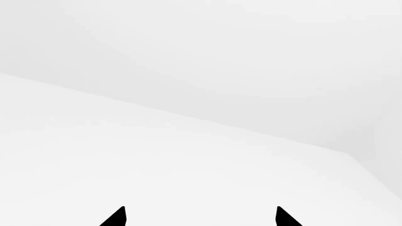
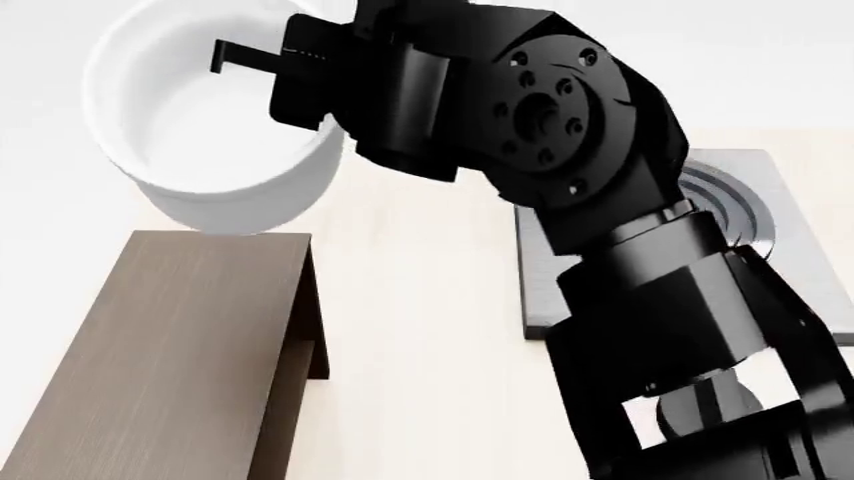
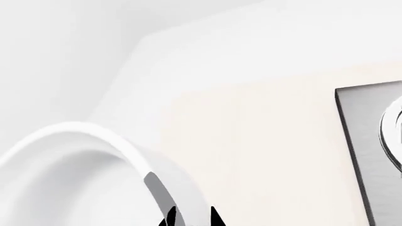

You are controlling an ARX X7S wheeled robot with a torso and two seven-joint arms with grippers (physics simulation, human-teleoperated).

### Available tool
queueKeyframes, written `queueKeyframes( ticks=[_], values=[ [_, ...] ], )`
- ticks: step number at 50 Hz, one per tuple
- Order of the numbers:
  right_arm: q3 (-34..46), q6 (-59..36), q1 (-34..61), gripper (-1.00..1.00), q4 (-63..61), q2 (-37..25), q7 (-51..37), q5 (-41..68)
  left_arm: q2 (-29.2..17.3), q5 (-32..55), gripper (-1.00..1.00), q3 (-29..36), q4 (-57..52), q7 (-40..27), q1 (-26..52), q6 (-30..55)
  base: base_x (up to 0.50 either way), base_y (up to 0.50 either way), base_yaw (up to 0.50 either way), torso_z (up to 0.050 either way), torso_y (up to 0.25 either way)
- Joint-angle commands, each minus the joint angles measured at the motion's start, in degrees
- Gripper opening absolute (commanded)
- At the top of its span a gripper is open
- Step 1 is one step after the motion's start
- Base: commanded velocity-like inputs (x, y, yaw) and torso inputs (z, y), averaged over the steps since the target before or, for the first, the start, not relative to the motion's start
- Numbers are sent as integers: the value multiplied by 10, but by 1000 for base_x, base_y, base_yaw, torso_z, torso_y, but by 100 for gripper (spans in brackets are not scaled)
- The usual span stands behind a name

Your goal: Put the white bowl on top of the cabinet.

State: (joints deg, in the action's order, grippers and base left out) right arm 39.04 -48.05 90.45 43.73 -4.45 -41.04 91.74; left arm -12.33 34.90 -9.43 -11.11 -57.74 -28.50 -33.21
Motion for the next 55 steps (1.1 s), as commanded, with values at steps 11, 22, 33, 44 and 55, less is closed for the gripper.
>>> queueKeyframes(
  ticks=[11, 22, 33, 44, 55],
  values=[
    [45, 42, -21, -100, 7, 42, 47, 40, 1, 5, 100, 0, 5, 4, 0, -5, 0, 0, 0, 0, 1],
    [67, 51, -50, -100, -35, 34, 18, 96, 0, 6, 100, 1, 6, 4, 1, -4, 0, 0, 0, 1, 1],
    [56, 56, -87, -100, -119, 18, -47, 145, -1, 5, 100, 2, 6, 2, 3, -2, 0, 0, 0, 0, 1],
    [58, 68, -104, -100, -135, 5, -61, 153, -1, 3, 100, 3, 7, 1, 4, -1, 0, 0, 0, 1, 0],
    [60, 76, -112, -100, -129, -3, -66, 156, -1, 1, 100, 5, 6, 0, 4, -1, 0, 0, 0, 0, 1]
  ],
)
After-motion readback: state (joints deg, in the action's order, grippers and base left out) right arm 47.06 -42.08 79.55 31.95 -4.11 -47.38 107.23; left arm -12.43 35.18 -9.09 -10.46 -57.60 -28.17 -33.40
